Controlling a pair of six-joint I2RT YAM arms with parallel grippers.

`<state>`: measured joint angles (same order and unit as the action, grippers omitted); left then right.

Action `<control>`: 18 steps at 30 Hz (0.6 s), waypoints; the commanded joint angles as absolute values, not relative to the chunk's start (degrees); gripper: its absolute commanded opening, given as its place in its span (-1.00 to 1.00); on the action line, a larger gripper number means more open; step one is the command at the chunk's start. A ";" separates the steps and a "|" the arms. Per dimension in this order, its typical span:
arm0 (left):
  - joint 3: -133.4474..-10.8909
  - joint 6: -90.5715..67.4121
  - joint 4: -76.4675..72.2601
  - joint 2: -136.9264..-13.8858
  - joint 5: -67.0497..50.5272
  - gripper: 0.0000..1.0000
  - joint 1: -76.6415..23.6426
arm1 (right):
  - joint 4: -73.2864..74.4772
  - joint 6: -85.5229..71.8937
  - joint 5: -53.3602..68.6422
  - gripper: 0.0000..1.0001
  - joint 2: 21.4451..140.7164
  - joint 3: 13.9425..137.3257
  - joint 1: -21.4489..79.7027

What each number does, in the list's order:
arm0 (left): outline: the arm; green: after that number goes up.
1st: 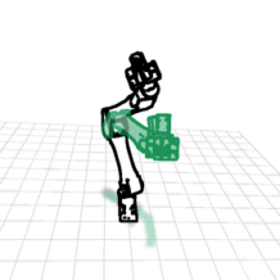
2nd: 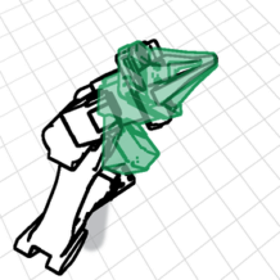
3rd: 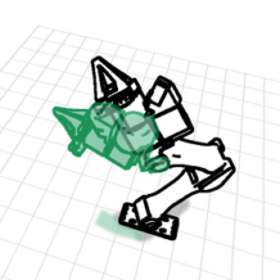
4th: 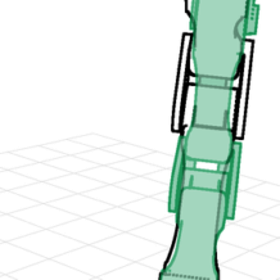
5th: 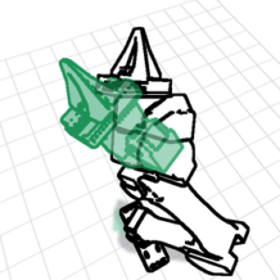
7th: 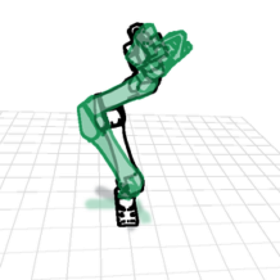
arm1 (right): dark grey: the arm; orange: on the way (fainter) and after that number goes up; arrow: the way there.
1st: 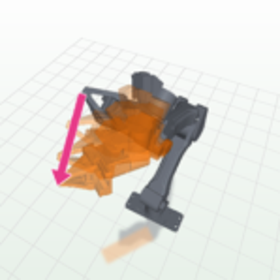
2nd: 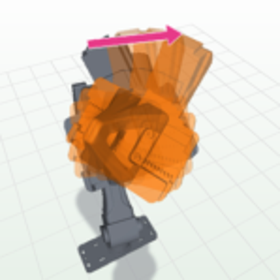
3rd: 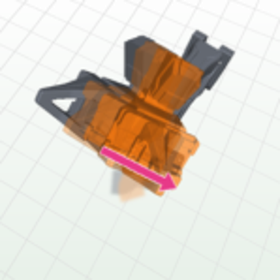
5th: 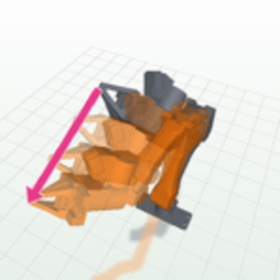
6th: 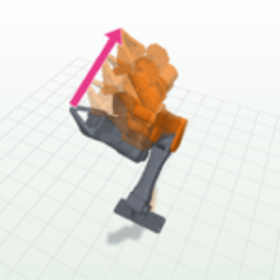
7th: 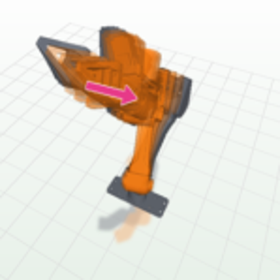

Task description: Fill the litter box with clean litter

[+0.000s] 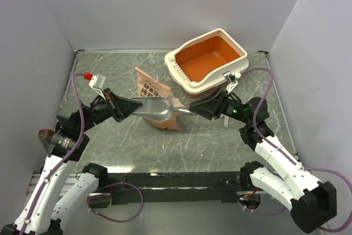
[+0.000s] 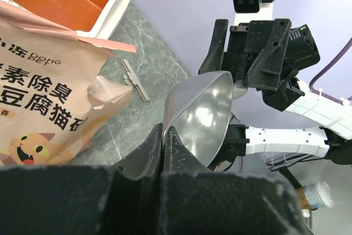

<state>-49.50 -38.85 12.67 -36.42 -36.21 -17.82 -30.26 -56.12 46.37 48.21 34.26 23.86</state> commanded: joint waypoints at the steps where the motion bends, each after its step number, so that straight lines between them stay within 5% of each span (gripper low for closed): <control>1: -49.92 -41.22 6.59 -36.65 -37.71 -0.98 -17.84 | -37.35 -58.62 48.78 0.45 49.04 34.72 23.73; 18: -49.13 -42.01 5.01 -37.35 -38.41 -0.99 -17.84 | -35.60 -55.46 48.16 0.18 50.19 38.14 28.83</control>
